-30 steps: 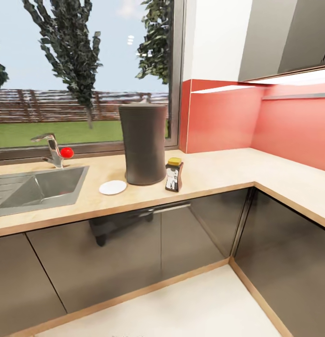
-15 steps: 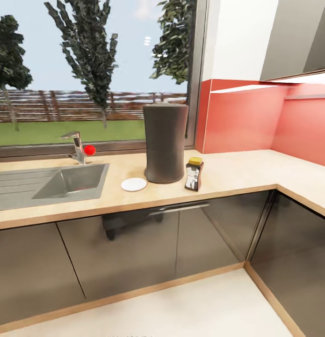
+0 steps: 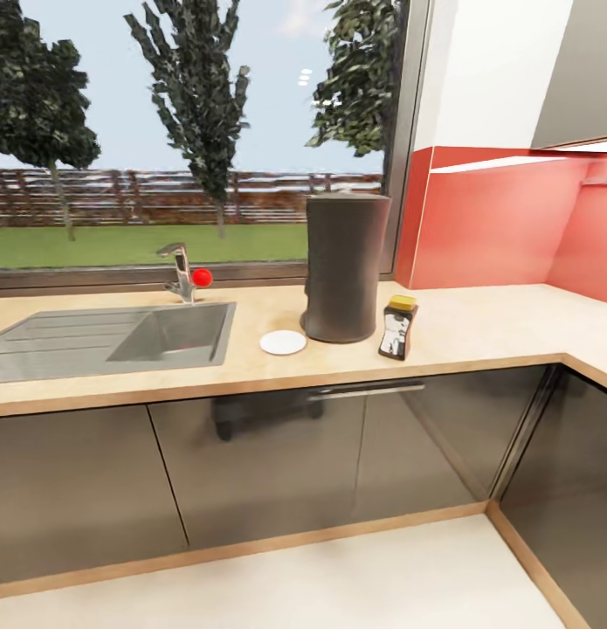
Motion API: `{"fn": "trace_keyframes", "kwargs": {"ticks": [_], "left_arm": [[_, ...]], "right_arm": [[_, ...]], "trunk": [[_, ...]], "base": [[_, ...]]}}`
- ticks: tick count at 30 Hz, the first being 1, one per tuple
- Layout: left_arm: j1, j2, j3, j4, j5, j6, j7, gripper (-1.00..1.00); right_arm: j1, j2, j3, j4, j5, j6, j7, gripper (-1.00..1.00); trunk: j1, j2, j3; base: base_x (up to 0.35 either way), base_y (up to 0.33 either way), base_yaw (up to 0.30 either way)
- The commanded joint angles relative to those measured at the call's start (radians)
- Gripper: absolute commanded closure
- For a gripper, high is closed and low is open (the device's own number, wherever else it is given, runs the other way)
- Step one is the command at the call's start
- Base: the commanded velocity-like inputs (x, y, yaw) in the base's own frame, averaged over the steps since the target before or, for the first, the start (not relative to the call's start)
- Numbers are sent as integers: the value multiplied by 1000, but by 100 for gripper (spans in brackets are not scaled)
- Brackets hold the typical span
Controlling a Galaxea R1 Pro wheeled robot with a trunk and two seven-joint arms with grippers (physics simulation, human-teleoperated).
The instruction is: Set up a coffee station on the kitchen countertop: keep the coffee maker on the countertop, move the bottle of coffee from the kitchen shelf to the counter next to the coffee maker, place a paper coffee filter on top of the coffee maker, put the saucer next to the coffee maker with the coffee cup on the saucer, and place the electric kettle next to the coffee maker.
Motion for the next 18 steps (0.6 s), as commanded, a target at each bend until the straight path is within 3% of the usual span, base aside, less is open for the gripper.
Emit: {"fn": "trace_keyframes", "kwargs": {"ticks": [1,10,18], "left_arm": [[-1,1,-8,1,7,-6,0,-100],[-1,1,-9,1,7,-6,0,-100],[-1,1,-9,1,7,-6,0,-100]], "right_arm": [[-1,-1,6,0,-10,-2,2,-100],[-1,-1,9,1,-9,-3,0,-100],[-1,-1,10,1,-9,-4,-1,-100]], "trunk": [[0,-1,-1],[0,-1,-1],[0,-1,-1]], "base": [[0,255,23],[0,260,111],[0,63,249]]}}
